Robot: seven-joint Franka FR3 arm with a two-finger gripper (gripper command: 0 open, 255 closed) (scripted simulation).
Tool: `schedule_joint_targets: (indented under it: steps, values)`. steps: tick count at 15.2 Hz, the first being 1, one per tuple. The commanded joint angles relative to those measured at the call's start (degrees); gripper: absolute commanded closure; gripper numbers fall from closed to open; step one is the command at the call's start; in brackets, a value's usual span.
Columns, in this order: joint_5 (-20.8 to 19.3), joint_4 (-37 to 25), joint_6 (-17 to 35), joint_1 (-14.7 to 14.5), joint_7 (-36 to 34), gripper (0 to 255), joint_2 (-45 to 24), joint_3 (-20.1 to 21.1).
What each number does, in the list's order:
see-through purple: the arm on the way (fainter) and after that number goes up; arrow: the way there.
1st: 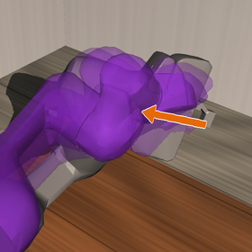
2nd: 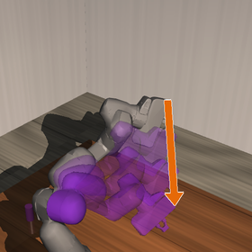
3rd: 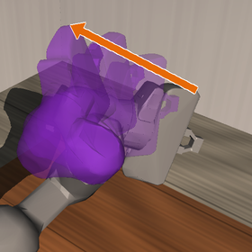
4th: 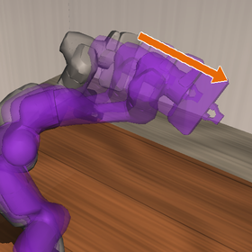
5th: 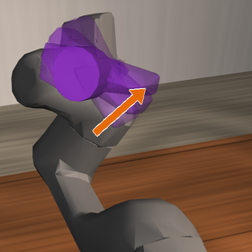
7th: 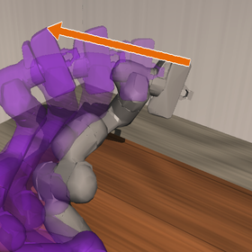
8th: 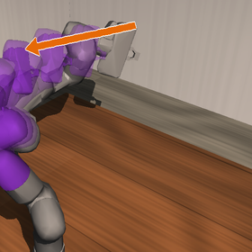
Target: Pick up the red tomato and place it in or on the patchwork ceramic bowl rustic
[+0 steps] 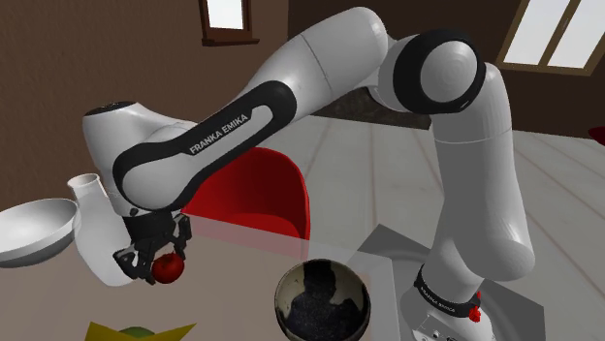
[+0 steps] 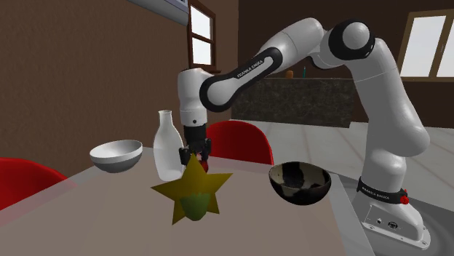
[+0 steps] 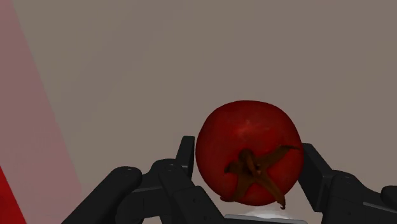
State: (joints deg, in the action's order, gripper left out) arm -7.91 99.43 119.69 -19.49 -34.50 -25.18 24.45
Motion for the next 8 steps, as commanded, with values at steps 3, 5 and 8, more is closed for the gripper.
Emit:
schedule_joint_targets:
  steps: [3,5,8]
  values:
    - [0.6,-1.4,-2.6,0.1,0.2,255,1.3,0.3]
    - [0.9,-2.1,-3.8,0.2,0.4,255,1.9,0.5]
    - [1.3,-3.3,-5.8,0.3,0.5,255,2.7,0.7]
